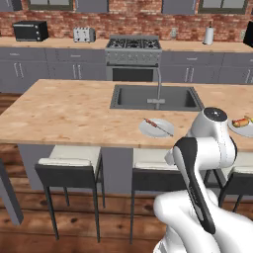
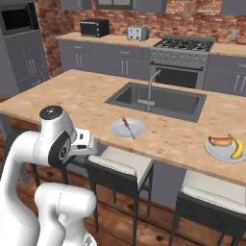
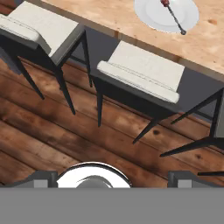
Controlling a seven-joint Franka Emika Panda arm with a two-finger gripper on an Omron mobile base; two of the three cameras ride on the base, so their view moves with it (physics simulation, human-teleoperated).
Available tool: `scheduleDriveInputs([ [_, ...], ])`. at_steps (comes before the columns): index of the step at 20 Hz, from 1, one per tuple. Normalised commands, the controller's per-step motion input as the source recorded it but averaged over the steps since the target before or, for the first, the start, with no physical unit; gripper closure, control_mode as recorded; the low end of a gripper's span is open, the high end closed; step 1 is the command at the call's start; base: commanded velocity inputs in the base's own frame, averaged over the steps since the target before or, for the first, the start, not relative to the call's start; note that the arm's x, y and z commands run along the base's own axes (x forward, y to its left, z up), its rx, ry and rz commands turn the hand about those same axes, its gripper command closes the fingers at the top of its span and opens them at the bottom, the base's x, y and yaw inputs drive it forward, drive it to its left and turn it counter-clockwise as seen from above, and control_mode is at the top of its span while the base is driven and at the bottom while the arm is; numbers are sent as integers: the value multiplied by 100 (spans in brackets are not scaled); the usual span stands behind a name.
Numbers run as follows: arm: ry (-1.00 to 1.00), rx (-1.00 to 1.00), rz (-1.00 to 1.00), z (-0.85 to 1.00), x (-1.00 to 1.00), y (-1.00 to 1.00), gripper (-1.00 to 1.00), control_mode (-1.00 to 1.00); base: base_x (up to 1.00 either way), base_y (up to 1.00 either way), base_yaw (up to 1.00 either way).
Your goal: Pick up the banana and pear from the fridge and place one fruit on each plate on the dining counter.
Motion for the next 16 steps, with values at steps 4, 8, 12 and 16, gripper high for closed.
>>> scheduleDriveInputs([
  [4,0,0,0,0,0,0,-100,100,-22,100,0],
  [8,0,0,0,0,0,0,-100,100,-14,100,9],
  [12,0,0,0,0,0,0,-100,100,-4,100,32],
  [16,0,0,0,0,0,0,-100,100,0,86,49],
])
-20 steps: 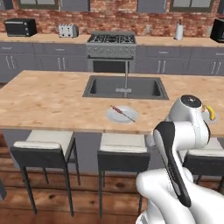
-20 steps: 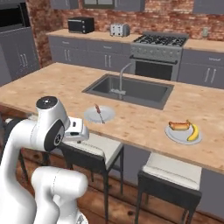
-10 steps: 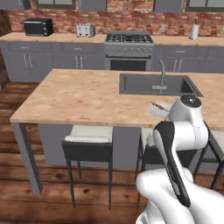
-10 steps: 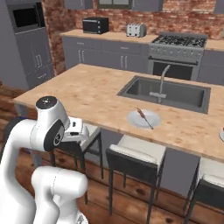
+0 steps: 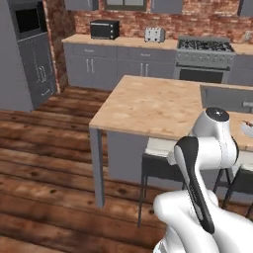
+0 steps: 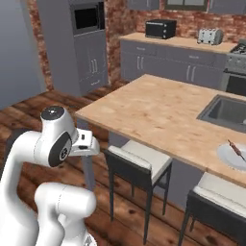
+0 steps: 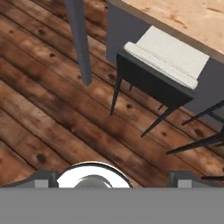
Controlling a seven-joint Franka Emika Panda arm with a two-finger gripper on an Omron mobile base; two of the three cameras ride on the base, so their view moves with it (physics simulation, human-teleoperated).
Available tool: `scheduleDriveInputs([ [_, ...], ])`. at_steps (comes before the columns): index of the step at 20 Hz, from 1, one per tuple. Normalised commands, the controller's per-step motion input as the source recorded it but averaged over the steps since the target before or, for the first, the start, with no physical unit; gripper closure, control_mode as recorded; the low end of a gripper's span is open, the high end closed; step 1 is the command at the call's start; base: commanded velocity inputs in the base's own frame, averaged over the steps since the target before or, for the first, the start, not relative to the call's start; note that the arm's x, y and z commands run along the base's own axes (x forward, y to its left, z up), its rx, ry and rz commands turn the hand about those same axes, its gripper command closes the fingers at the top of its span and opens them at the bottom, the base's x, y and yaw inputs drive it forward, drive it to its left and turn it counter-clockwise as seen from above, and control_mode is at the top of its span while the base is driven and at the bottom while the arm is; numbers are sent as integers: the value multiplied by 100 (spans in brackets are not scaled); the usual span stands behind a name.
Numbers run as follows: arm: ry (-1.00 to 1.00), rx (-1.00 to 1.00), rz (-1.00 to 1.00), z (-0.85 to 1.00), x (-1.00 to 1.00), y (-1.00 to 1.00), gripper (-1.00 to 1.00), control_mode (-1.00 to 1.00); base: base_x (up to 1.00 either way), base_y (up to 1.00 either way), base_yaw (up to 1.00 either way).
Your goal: Pick up the banana and pear from the fridge and place one fruit on each plate on the dining counter.
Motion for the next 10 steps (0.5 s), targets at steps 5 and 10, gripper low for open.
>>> scheduleDriveInputs([
  [5,0,0,0,0,0,0,-100,100,-1,66,51],
  [10,0,0,0,0,0,0,-100,100,0,54,38],
])
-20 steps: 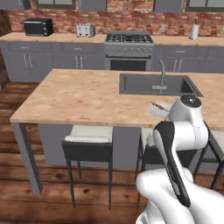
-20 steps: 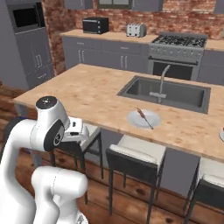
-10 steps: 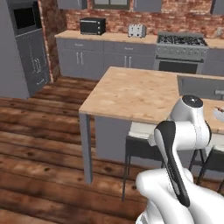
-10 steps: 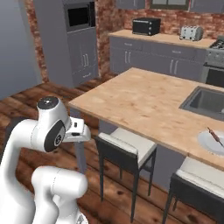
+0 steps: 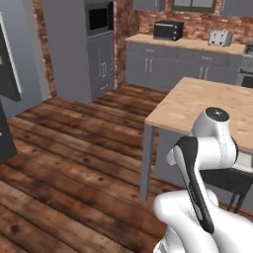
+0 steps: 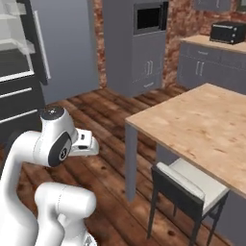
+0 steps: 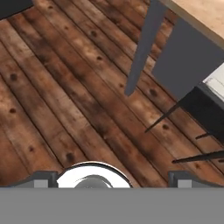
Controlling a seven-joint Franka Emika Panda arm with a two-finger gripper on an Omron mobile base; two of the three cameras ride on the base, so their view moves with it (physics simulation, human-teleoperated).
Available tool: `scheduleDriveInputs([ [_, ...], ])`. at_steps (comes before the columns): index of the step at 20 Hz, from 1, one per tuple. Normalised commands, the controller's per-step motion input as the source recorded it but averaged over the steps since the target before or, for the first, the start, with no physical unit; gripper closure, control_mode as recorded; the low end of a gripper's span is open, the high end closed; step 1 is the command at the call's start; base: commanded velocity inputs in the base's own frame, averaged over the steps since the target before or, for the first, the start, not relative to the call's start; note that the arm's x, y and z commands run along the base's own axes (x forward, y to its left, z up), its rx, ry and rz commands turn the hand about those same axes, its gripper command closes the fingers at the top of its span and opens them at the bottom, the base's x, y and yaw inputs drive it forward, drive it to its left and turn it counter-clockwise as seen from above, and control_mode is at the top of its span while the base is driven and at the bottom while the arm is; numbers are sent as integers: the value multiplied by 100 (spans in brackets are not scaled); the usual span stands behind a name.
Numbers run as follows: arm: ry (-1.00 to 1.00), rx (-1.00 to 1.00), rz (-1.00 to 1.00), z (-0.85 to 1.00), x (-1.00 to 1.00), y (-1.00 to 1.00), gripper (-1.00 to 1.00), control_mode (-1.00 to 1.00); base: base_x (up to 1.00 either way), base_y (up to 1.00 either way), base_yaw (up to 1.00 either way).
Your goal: Pick up the banana and pear from the fridge and place one fruit on each plate on the dining counter.
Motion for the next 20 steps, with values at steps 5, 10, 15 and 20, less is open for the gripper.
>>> scheduleDriveInputs([
  [5,0,0,0,0,0,0,-100,100,10,62,35],
  [10,0,0,0,0,0,0,-100,100,30,72,33],
  [15,0,0,0,0,0,0,-100,100,61,70,20],
  [20,0,0,0,0,0,0,-100,100,75,57,13],
])
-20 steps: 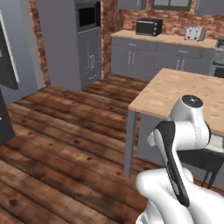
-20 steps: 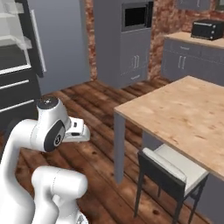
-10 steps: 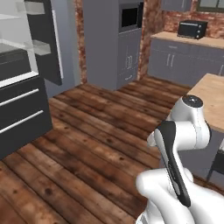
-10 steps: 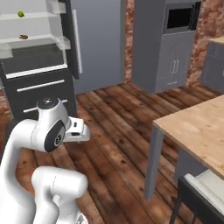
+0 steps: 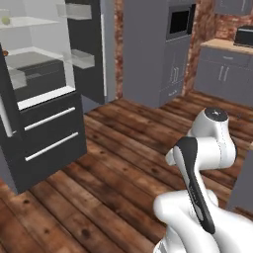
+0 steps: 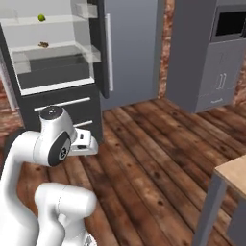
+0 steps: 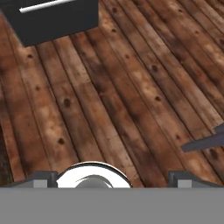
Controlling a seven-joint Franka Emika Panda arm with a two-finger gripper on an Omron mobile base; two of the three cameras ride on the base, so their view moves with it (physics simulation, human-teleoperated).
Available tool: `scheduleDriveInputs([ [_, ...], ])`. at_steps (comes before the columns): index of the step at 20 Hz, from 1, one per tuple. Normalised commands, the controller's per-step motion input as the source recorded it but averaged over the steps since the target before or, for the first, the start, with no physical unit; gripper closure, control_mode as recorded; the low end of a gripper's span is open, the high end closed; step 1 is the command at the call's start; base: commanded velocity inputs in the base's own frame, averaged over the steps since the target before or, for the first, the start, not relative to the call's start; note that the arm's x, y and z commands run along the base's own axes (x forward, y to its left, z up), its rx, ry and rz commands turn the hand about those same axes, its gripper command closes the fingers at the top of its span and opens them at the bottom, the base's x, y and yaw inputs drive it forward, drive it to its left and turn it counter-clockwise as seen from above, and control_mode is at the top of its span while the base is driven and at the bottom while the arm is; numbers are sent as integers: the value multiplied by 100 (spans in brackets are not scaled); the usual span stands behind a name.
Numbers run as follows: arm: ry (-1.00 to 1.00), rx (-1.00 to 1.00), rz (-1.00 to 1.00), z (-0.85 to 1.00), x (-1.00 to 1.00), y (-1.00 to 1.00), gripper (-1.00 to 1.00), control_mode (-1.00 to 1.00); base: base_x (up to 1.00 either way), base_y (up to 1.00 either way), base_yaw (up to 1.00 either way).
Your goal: Pick up the banana and pear from the fridge and place one fruit on each plate on the dining counter.
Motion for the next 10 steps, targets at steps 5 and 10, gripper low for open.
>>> scheduleDriveInputs([
  [5,0,0,0,0,0,0,-100,100,79,48,14],
  [10,0,0,0,0,0,0,-100,100,83,44,18],
])
